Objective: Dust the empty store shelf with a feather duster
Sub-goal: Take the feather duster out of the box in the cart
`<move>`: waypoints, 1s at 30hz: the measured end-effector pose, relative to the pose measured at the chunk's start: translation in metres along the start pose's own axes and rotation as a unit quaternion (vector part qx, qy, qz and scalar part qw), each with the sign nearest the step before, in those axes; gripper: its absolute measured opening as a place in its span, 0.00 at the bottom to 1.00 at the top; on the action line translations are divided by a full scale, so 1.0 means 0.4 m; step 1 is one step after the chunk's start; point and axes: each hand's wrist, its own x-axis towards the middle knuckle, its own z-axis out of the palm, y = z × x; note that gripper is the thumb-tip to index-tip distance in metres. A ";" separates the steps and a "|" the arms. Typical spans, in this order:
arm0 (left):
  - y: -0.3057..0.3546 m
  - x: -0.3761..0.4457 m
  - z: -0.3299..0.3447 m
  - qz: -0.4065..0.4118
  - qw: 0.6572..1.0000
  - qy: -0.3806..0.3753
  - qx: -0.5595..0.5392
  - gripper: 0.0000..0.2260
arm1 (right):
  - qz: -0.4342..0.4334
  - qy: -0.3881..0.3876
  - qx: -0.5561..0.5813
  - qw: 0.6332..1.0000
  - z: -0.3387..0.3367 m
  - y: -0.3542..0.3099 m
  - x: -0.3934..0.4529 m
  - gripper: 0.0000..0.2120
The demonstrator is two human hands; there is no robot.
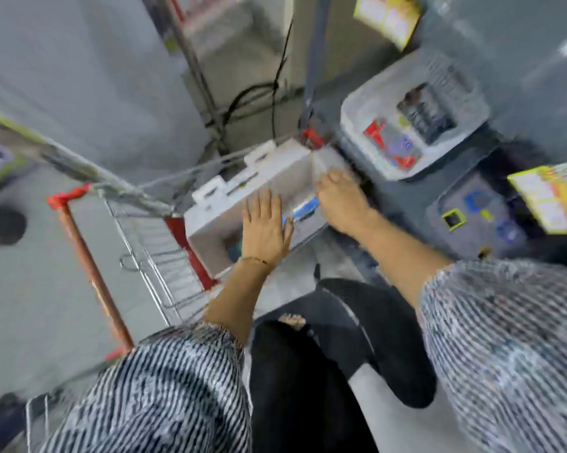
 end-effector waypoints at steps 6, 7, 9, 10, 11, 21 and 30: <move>-0.113 0.053 0.194 -0.034 0.999 0.010 0.002 0.26 | 0.019 -0.142 -0.113 0.983 0.163 -0.022 0.168 0.17; -0.121 0.062 0.208 -0.032 0.999 0.018 0.006 0.25 | 0.027 -0.159 -0.122 0.979 0.180 -0.022 0.180 0.16; -0.131 0.081 0.223 -0.027 0.999 0.029 0.008 0.25 | 0.033 -0.154 -0.129 0.979 0.195 -0.023 0.196 0.13; -0.133 0.087 0.225 -0.022 0.999 0.031 0.014 0.25 | 0.023 -0.141 -0.137 0.980 0.201 -0.024 0.199 0.12; -0.129 0.087 0.221 -0.018 0.999 0.034 0.016 0.25 | 0.014 -0.130 -0.148 0.980 0.199 -0.026 0.194 0.11; 0.042 0.027 -0.080 0.094 0.994 0.056 0.028 0.26 | 0.101 -0.022 -0.114 0.988 -0.120 0.104 -0.121 0.12; 0.371 -0.023 -0.537 0.349 0.925 0.144 0.035 0.37 | 0.232 0.137 -0.050 0.962 -0.535 0.305 -0.677 0.08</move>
